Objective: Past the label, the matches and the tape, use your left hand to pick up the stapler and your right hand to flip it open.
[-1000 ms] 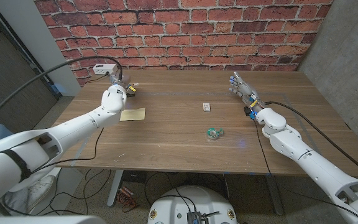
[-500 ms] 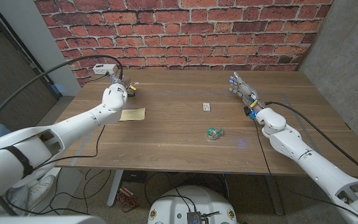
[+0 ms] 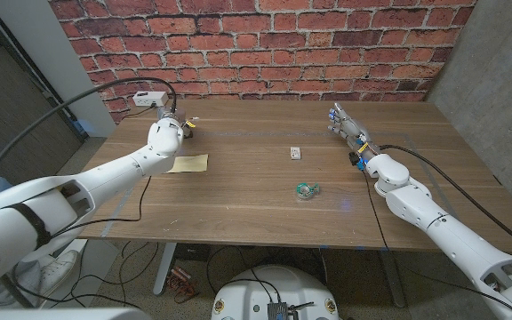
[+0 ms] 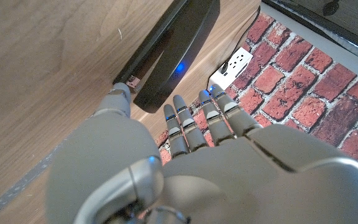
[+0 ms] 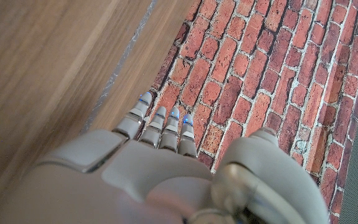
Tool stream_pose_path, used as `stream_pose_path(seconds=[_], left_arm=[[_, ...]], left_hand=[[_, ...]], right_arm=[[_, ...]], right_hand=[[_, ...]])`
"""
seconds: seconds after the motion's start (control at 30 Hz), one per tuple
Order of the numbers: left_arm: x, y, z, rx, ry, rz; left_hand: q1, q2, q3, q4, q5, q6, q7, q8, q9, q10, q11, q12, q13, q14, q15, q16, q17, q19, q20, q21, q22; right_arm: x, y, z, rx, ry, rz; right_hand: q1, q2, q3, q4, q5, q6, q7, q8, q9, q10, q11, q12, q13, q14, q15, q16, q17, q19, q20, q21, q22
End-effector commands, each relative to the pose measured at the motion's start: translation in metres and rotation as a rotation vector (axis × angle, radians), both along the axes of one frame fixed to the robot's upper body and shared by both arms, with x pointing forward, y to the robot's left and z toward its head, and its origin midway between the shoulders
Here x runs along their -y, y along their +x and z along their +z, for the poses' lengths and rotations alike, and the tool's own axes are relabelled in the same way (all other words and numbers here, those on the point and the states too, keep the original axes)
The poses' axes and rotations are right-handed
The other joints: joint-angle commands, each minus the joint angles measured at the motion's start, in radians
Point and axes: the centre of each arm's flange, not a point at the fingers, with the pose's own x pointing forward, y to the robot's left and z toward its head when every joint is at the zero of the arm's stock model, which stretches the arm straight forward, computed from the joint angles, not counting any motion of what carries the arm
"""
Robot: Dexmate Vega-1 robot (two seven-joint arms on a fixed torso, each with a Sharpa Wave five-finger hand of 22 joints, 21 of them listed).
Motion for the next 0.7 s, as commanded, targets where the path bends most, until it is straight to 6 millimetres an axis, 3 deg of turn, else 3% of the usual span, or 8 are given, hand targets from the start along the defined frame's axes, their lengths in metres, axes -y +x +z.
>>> stream_pose_path(seconds=[0.03,0.7], left_arm=[[0.0052,0.0046,-0.002,-0.026,0.0,0.002],[0.0077,0.0108,-0.0073,-0.052,-0.012,0.007]], left_hand=[[-0.002,0.009,0.003,0.006,0.005,0.01,0.001,0.003,0.004,0.007,0.006,0.001,0.001,0.011,-0.176,-0.003,0.0,0.011,-0.025,0.005,0.004],[-0.013,0.034,-0.003,0.022,-0.002,0.027,0.007,-0.002,-0.002,0.01,0.023,-0.006,-0.011,0.002,-0.172,-0.013,-0.007,0.029,-0.027,0.012,0.006]], right_arm=[[0.0026,-0.0031,-0.0009,-0.001,0.002,-0.005],[-0.0015,-0.0038,0.0046,0.002,-0.058,-0.027]], right_hand=[[0.004,0.001,0.002,0.002,-0.006,-0.006,-0.001,0.0,0.002,-0.003,0.006,0.001,0.001,-0.001,-0.025,0.003,0.001,-0.006,0.002,-0.003,-0.001],[0.004,0.002,0.005,0.001,-0.007,-0.006,-0.001,0.0,0.002,-0.003,0.004,0.002,0.001,-0.001,-0.025,0.004,0.002,-0.007,0.003,-0.003,-0.001]])
